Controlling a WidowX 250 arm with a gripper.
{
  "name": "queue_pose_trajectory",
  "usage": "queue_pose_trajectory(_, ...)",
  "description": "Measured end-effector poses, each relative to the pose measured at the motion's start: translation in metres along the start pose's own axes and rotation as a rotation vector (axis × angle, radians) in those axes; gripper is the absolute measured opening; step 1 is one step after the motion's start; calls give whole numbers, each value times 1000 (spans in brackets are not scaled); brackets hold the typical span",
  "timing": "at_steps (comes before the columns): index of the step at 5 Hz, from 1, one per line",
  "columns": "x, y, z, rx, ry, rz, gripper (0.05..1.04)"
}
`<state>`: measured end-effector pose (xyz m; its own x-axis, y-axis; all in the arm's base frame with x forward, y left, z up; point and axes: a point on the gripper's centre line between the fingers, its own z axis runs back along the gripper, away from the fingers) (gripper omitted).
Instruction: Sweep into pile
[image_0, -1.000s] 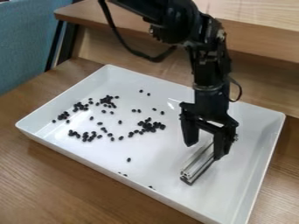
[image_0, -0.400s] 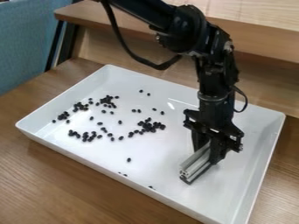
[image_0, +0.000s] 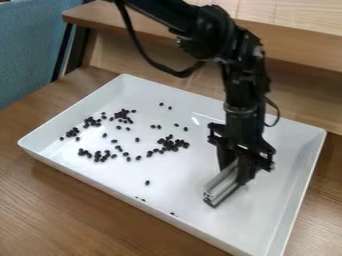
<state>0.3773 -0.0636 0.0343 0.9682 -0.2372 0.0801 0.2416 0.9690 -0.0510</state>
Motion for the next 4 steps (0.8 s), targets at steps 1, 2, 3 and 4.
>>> queue_pose_trajectory(1,-2,33,0,5,-8,52,394)
queue_pose_trajectory(2,-2,51,-2,1,-11,69,394)
queue_pose_trajectory(3,-5,75,-1,4,-13,113,394)
queue_pose_trajectory(4,-14,101,-1,17,-6,171,394)
